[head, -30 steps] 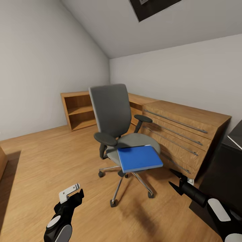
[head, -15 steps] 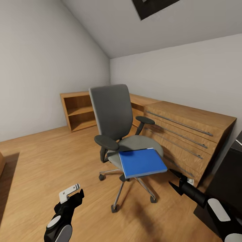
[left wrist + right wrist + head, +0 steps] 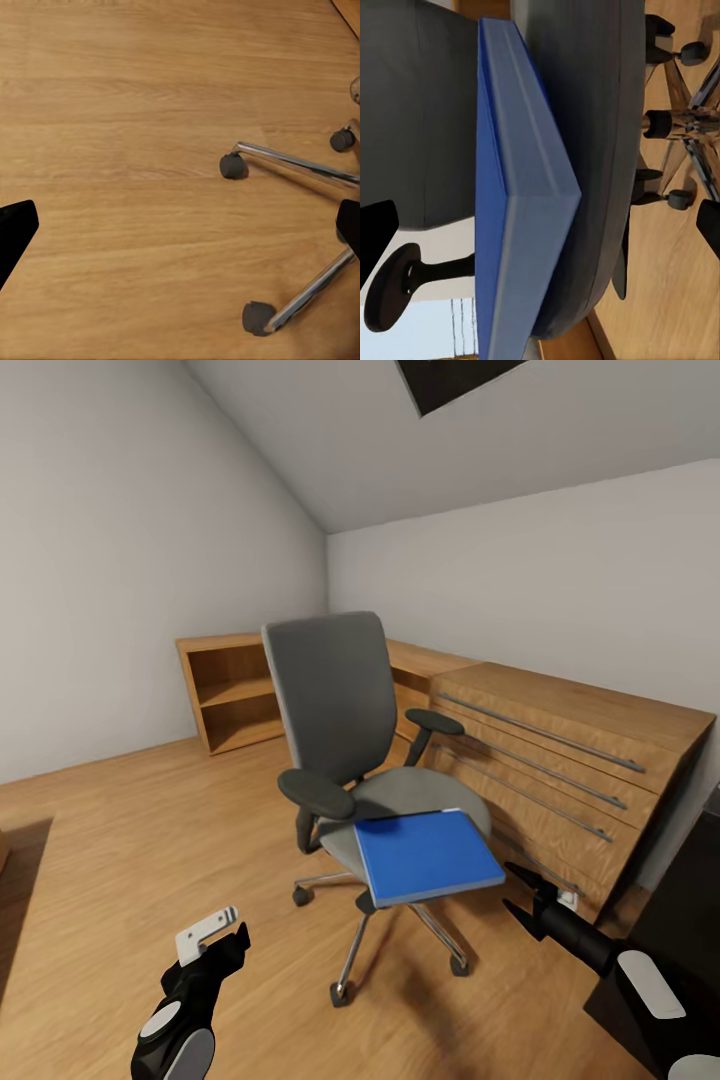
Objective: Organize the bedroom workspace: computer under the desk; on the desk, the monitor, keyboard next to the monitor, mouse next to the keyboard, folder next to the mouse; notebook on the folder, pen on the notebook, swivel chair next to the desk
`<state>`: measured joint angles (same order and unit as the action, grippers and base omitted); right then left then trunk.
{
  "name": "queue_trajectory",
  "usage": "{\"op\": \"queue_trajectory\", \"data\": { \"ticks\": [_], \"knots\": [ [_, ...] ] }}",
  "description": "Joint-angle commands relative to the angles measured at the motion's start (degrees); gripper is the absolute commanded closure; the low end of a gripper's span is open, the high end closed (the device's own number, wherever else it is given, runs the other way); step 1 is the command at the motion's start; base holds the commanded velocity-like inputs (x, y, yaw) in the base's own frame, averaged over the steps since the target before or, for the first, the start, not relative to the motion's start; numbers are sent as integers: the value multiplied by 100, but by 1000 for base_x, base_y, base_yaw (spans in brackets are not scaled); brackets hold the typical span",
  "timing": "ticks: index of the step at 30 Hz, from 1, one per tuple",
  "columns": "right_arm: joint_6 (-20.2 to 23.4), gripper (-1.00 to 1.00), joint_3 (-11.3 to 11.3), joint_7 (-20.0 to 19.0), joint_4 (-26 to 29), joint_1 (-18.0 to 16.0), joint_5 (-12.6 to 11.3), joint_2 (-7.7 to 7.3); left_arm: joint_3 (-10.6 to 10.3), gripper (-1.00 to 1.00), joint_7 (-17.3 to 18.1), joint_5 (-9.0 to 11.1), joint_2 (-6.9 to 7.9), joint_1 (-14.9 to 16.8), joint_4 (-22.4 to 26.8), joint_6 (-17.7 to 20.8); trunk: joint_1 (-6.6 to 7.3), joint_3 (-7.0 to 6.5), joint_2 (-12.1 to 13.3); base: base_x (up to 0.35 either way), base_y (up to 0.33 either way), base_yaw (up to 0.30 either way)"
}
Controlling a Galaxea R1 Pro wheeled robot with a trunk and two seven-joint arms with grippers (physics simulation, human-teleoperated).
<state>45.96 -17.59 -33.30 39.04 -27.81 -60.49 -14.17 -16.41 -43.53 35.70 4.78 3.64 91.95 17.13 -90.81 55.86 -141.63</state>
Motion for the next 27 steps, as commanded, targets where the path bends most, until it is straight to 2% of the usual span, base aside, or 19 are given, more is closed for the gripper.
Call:
{"op": "queue_trajectory", "data": {
  "ticks": [1, 10, 27],
  "knots": [
    [34, -100, -17, -10, -2, -4, 2, 2, -13, -100, -43, 25, 6, 5, 8, 19, 1, 6, -2, 88, 73, 0],
    [30, -100, -15, -10, -2, -5, 2, 2, -13, -100, -45, 25, 6, 5, 7, 21, 1, 6, -2, 127, 113, 0],
    [31, -100, -16, -5, -5, -5, 2, 2, -12, -100, -51, 25, 6, 5, 7, 19, 1, 6, -2, 14, 13, 0]
  ]
}}
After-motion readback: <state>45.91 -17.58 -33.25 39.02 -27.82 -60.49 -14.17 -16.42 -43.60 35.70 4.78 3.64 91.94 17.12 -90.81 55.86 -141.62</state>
